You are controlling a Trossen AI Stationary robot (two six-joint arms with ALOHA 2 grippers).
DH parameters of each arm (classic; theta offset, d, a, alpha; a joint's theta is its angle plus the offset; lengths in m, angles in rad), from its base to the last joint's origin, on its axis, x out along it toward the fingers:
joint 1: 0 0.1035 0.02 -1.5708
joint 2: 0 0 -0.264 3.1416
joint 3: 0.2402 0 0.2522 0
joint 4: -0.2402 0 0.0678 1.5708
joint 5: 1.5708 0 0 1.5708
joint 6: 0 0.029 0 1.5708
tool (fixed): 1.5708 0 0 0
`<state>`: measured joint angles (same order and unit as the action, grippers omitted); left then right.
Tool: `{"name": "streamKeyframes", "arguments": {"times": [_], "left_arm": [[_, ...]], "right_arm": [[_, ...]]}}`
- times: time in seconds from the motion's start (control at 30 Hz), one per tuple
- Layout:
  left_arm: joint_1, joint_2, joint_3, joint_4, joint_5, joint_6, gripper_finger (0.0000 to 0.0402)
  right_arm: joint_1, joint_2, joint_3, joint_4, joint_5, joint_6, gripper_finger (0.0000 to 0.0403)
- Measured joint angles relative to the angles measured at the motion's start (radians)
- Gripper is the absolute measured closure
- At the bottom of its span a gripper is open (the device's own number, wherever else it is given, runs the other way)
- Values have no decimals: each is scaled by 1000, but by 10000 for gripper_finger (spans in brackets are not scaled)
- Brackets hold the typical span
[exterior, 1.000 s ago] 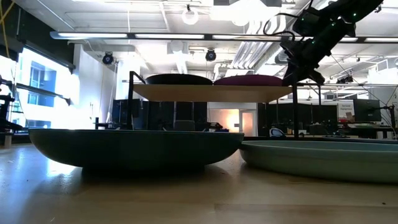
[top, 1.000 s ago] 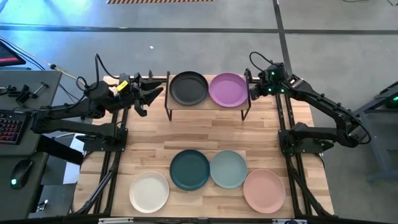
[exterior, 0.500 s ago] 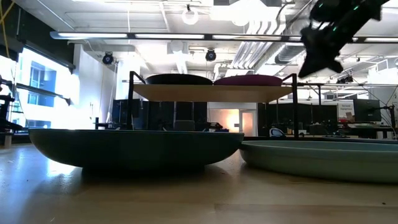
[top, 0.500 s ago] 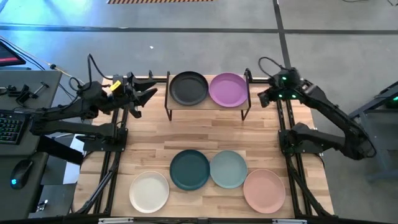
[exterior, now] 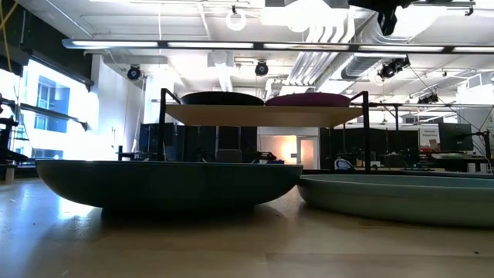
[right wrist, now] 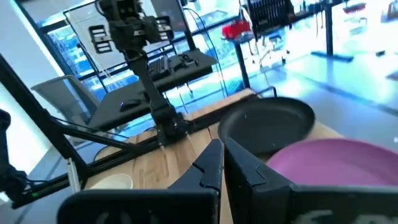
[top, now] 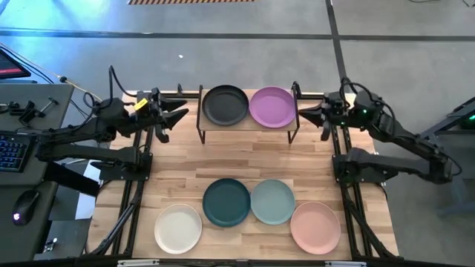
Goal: Place and stack plates onto a shelf
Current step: Stack the white plate on top of the black plate on the shelf
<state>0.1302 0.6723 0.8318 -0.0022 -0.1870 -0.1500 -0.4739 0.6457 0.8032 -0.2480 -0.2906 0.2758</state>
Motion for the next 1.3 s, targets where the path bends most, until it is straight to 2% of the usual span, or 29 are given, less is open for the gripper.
{"name": "streamKeyframes", "arguments": {"times": [0.13, 0.27, 0.37, 0.53, 0.67, 0.73, 0.8, 0.9, 1.0, 1.3], "left_arm": [[0, 1, 0, 5, -6, 12, 248], [-5, 14, 1, 4, -6, -59, 248], [-58, 56, 21, -76, 22, -88, 248], [-245, 195, 86, -479, 70, -292, 248], [-484, 323, 94, -682, 204, -492, 248], [-599, 395, 93, -779, 213, -527, 248], [-701, 456, 92, -883, 180, -556, 248], [-822, 537, 57, -910, 114, -573, 248], [-894, 592, 12, -825, 73, -575, 248], [-938, 697, -113, -689, 77, -631, 248]], "right_arm": [[54, 3, 0, 6, 56, -15, 403], [70, 3, 0, 5, 65, -15, 403], [69, 3, 0, 5, 65, -15, 403], [69, 3, 0, 2, 65, -15, 403], [69, 6, 0, -11, 65, -27, 403], [69, 9, 0, -19, 66, -42, 403], [69, 16, 0, -21, 65, -49, 403], [69, 27, 0, -24, 74, -50, 403], [69, 39, 0, -38, 75, -50, 403], [69, 70, 0, -87, 73, -23, 403]]}}
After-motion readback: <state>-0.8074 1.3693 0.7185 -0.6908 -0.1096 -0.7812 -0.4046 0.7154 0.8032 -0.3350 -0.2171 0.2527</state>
